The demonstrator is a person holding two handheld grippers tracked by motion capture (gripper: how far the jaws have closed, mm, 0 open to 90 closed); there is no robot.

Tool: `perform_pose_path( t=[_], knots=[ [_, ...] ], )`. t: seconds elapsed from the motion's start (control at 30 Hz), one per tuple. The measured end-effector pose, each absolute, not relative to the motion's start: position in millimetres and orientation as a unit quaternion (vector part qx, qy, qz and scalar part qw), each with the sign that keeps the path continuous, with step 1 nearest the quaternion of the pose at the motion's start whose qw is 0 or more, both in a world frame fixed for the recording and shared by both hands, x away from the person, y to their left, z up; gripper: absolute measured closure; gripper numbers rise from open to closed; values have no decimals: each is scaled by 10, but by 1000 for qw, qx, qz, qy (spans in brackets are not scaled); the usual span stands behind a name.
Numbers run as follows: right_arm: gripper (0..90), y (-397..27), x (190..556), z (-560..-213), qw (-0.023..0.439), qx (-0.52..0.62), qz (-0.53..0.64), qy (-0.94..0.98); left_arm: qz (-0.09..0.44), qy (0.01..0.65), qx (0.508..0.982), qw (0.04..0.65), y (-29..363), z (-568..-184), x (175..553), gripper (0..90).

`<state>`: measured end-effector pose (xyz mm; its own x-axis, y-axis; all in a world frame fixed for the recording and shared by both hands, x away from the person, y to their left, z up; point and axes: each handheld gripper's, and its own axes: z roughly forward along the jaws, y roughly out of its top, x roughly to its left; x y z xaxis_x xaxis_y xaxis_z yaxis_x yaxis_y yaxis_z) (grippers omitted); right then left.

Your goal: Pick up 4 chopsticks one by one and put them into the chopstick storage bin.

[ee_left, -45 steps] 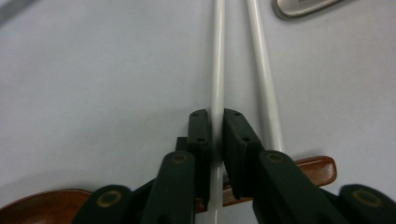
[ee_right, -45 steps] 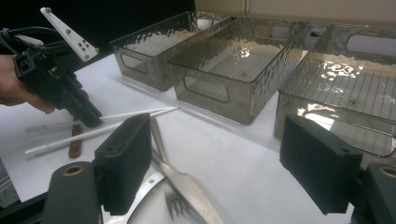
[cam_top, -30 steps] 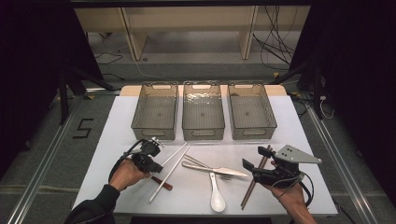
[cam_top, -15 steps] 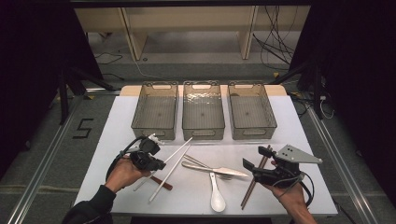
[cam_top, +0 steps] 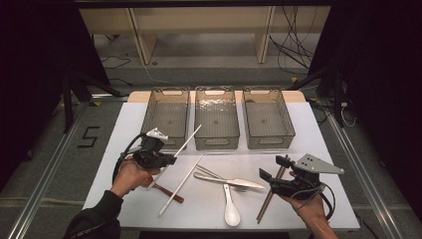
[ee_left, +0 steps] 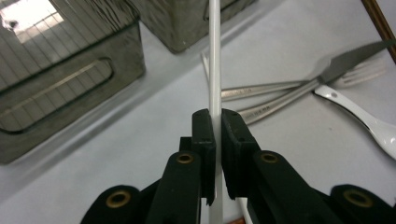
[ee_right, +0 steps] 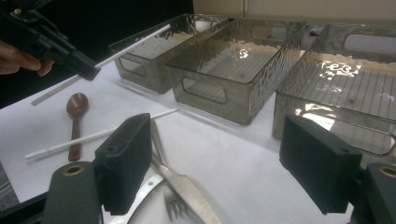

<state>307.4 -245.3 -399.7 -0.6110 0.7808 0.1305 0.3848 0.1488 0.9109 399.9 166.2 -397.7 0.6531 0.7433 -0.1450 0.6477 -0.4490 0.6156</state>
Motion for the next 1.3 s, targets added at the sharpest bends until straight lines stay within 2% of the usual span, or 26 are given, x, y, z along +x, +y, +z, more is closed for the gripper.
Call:
perform_pose_path(
  t=[0.63, 1.3],
  knots=[
    [225, -2451, 3075, -3997, 193, 396, 519, 733, 97, 435, 820, 360, 1721, -3795, 4416, 842],
    [226, -2444, 3075, -3996, 191, 391, 520, 735, 133, 459, 801, 360, 1844, -3572, 4899, 843]
  ],
)
